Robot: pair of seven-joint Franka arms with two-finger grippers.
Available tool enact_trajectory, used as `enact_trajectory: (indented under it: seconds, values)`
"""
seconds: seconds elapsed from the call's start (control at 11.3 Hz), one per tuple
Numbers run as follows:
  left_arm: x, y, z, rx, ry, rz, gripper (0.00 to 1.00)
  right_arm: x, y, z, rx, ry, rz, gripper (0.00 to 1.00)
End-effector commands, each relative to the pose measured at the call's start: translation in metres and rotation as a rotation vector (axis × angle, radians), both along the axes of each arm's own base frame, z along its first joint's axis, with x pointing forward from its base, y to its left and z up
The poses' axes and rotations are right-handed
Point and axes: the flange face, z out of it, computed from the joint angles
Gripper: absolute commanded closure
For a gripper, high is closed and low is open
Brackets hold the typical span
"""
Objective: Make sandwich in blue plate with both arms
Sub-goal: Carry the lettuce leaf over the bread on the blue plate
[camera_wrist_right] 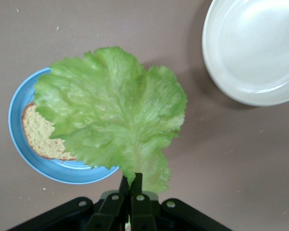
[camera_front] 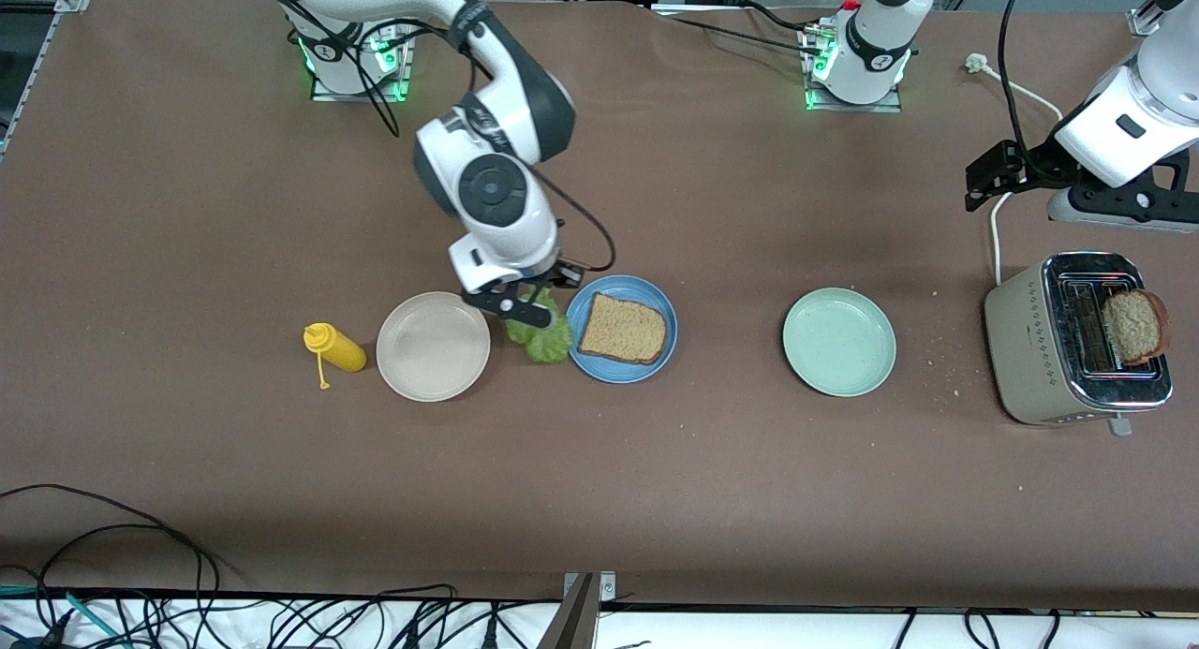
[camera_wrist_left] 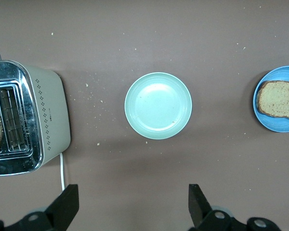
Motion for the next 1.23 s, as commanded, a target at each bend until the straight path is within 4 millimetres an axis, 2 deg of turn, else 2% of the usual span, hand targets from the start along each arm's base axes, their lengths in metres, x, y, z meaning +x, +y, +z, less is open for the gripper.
enact_trajectory:
  seconds: [0.0,0.18,0.44,0.53,0.62,0.88,1.15]
  values:
    - [-0.002,0.001,0.007,0.016,-0.001,-0.007,0.00,-0.011,0.048,-0.033,-0.009,-0.005,-0.082,1.00]
    - [-0.002,0.001,0.007,0.016,-0.001,-0.008,0.00,-0.019,0.068,-0.057,-0.001,-0.021,-0.120,1.00]
    - [-0.003,0.000,0.007,0.016,-0.001,-0.010,0.00,-0.041,0.110,-0.098,0.006,-0.059,-0.153,1.00]
    - [-0.003,0.000,0.007,0.016,-0.001,-0.010,0.00,-0.043,0.116,-0.107,-0.001,-0.075,-0.156,1.00]
    - [-0.003,0.000,0.007,0.016,-0.001,-0.008,0.00,-0.044,0.116,-0.119,-0.021,-0.087,-0.149,1.00]
    - [-0.003,0.000,0.007,0.016,0.000,-0.008,0.00,-0.045,0.117,-0.133,-0.033,-0.103,-0.134,1.00]
    - [-0.003,0.000,0.007,0.016,0.000,-0.008,0.00,-0.039,0.113,-0.129,-0.036,-0.115,-0.127,0.99]
